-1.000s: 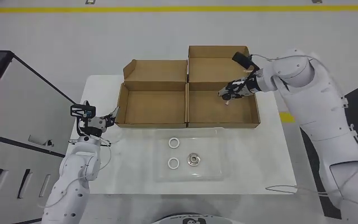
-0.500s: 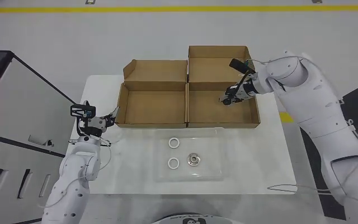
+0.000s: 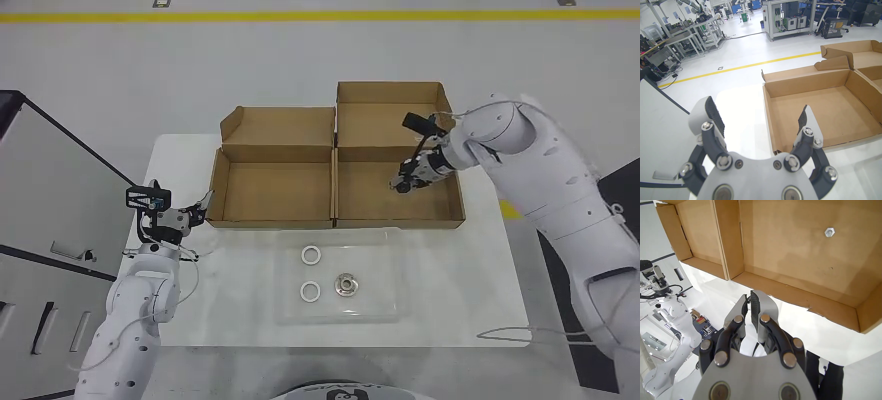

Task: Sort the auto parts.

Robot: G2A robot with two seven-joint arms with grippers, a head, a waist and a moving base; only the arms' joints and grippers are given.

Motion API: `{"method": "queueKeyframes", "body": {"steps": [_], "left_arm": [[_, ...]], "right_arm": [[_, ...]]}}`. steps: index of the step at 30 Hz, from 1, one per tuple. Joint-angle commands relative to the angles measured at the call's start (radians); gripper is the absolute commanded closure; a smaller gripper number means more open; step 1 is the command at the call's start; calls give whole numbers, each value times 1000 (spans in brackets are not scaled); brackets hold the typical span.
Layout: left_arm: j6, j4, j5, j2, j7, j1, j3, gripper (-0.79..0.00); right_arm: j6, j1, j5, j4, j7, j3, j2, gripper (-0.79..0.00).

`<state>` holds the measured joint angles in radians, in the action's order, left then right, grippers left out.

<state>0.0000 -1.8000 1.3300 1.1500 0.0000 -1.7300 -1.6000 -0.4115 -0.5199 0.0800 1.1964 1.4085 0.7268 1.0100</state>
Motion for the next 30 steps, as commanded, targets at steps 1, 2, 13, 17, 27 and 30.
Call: {"method": "queueKeyframes", "body": {"steps": [1, 2, 13, 17, 27, 30], "left_arm": [[0, 0, 0, 0, 0, 0, 0, -785], [0, 0, 0, 0, 0, 0, 0, -785], [0, 0, 0, 0, 0, 0, 0, -785], [0, 0, 0, 0, 0, 0, 0, -785], [0, 0, 0, 0, 0, 0, 0, -785], [0, 0, 0, 0, 0, 0, 0, -785]], "right_arm": [[0, 9, -4, -16, 0, -18, 8, 0], [-2, 14, 1, -24, -1, -28, 12, 0], [25, 37, -6, -104, -63, -105, 65, 0], [37, 45, -14, -131, -94, -123, 84, 0], [40, 38, -12, -168, -171, -136, 110, 0], [35, 30, -3, -182, -190, -141, 115, 0]]}}
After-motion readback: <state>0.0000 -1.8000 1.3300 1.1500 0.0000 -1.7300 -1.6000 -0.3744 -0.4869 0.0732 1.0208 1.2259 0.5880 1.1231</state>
